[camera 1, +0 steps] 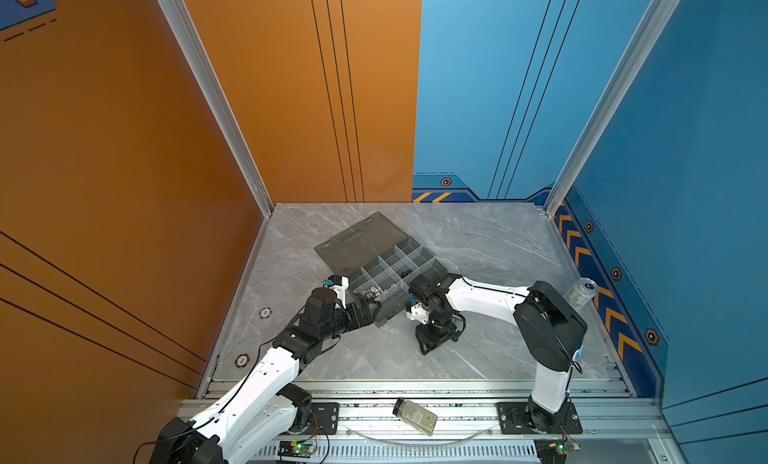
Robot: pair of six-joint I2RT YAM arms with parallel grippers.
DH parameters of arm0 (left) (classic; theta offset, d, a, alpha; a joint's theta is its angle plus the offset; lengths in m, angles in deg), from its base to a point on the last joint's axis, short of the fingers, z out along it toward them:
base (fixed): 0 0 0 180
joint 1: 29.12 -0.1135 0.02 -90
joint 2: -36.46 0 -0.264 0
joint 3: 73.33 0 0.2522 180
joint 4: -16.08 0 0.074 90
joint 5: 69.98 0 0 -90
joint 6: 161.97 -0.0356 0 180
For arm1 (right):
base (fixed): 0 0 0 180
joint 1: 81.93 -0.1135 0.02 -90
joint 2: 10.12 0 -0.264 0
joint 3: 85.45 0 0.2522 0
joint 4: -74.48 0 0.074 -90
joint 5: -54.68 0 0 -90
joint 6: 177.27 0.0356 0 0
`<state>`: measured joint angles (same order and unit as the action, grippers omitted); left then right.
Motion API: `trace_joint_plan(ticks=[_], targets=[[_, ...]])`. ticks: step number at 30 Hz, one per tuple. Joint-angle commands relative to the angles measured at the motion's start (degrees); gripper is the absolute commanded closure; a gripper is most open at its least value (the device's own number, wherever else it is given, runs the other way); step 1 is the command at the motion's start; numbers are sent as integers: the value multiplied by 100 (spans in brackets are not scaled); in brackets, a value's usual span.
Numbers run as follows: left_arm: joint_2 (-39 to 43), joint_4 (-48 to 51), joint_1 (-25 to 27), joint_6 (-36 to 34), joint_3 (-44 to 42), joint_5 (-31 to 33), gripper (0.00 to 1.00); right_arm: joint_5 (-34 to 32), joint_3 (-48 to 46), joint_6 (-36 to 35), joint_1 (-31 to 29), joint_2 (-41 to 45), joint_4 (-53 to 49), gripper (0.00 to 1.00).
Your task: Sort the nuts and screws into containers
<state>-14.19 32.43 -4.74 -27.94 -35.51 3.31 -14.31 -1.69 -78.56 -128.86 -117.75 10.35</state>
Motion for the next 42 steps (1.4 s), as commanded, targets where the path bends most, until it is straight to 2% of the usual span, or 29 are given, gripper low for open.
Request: trace_joint_plan(ticks=[1,10,20,24,35,42], targets=[[-26,50,-19,-8,63,82,2,-27,163,-132,-35,-92,60,51],[-79,70,106,-130,132,147,2,-47,35,-133,-7,255,52,51],[-493,-53,1144,-956,606,567,2,-36,-291,-189,374,1151,-170,51],[-839,-243,1546,-1304,745,624,2,-181,-350,-156,832,1456,-253,51],[-2227,44,2591,-2017,1615,1584,0,-310,-753,416,2150,1938,175,50],[-3224,71,2991,-2361,2243,1670,6,-102,-1213,854,3056,2370,628,50]])
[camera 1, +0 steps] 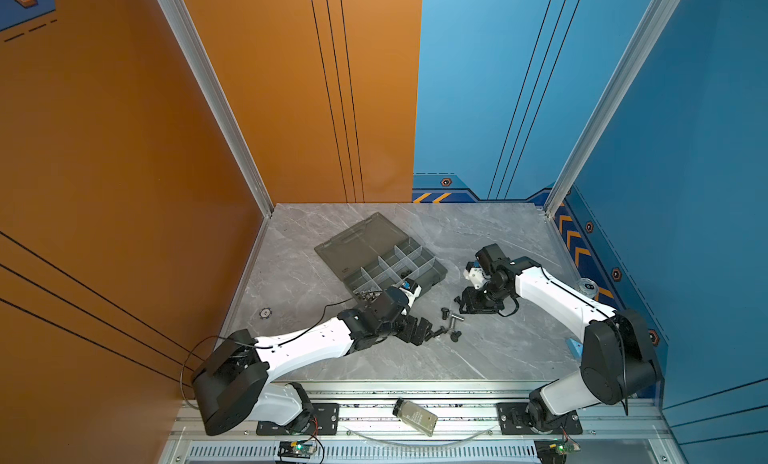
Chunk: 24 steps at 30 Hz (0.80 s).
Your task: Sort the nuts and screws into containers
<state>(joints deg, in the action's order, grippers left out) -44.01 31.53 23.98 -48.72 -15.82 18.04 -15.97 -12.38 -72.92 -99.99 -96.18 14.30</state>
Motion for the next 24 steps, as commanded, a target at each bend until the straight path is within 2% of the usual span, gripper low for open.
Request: trace_joint_plan(ticks=[1,3,5,7,12,18,24], targets=[[-390,197,167,-315,382,198,7,60,-199,321,241,273,266,50],[-648,296,209,-368,566,193,11,78,-280,368,339,372,317,50],[-895,419,227,-421,759,52,23,109,-337,367,394,427,329,50],[-1120,514,260,-460,937,-44,28,104,-384,357,433,465,319,50],[-1547,623,343,-487,1191,-98,31,148,-454,344,509,485,354,50],[-1937,863,430,-575,1481,-122,31,179,-480,332,539,432,388,50],[-2171,1249,475,-541,1670,-92,38,187,-512,336,550,397,421,50]])
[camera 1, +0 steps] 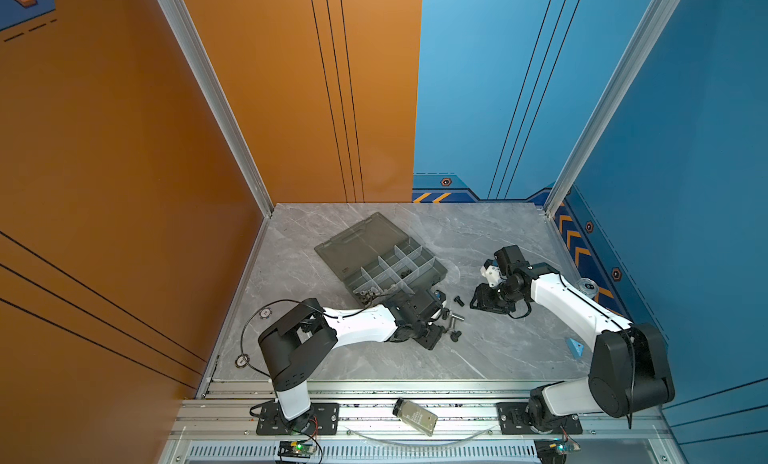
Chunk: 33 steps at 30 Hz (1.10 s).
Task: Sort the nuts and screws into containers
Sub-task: 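Lower the left gripper onto a black hex bolt and close it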
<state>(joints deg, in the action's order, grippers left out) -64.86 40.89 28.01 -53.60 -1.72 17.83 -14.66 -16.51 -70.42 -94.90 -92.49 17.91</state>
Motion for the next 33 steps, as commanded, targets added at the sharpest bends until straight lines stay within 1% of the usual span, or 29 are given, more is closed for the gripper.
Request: trace_joint_plan(ticks=[1,3,12,17,23,26,28,32,33], targets=[[-113,337,71,-53,271,-70,40,65,-103,89,45,27,67,50],[-166,403,70,-50,305,-59,43,62,-107,83,49,20,63,50],[-446,670,71,-61,526,13,53,90,-123,91,48,-16,88,50],[-528,806,106,-79,608,106,55,99,-138,83,42,-25,102,50],[-671,976,119,-87,728,94,65,119,-155,91,46,-25,119,50],[-674,992,117,-82,744,119,72,114,-165,83,44,-16,117,50],[-680,989,120,-88,768,110,79,115,-156,83,49,-10,118,50],[-638,992,118,-79,779,191,98,130,-150,83,46,-9,107,50],[-599,996,118,-77,764,218,100,130,-157,87,48,-1,107,50]])
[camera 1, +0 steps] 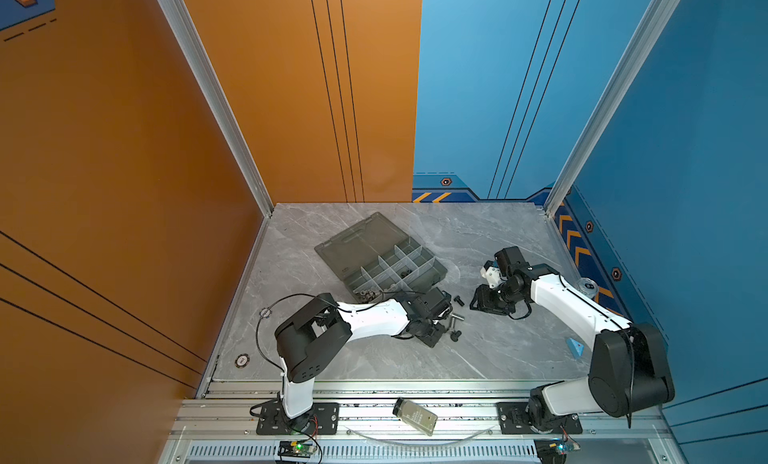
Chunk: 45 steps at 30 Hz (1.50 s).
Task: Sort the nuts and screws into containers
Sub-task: 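Lower the left gripper onto a black hex bolt and close it, then lift the black hex bolt and carry it over an organizer compartment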
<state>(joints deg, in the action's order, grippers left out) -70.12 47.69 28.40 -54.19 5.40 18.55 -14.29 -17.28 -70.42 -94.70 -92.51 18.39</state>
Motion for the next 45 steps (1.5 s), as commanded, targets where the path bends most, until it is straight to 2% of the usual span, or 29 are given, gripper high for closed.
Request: trace_joint_plan(ticks=[1,7,13,21,26,30,45], targets=[[-31,317,72,-12,31,171,100,100,-80,87,27,1,59,50],[511,445,-24,-68,-37,244,100,95,-66,83,25,17,40,50],[1540,348,-320,-107,-262,343,100,103,-67,84,37,34,36,50],[2564,35,-1179,-214,-942,359,100,129,-31,87,31,28,26,50],[2575,-108,-1758,-509,-1200,308,100,155,-13,104,21,0,33,50],[2533,-305,-2024,-658,-1316,411,100,170,-8,135,-12,19,25,50],[2016,-568,-2253,-741,-1344,105,100,121,123,153,-76,4,-79,50]])
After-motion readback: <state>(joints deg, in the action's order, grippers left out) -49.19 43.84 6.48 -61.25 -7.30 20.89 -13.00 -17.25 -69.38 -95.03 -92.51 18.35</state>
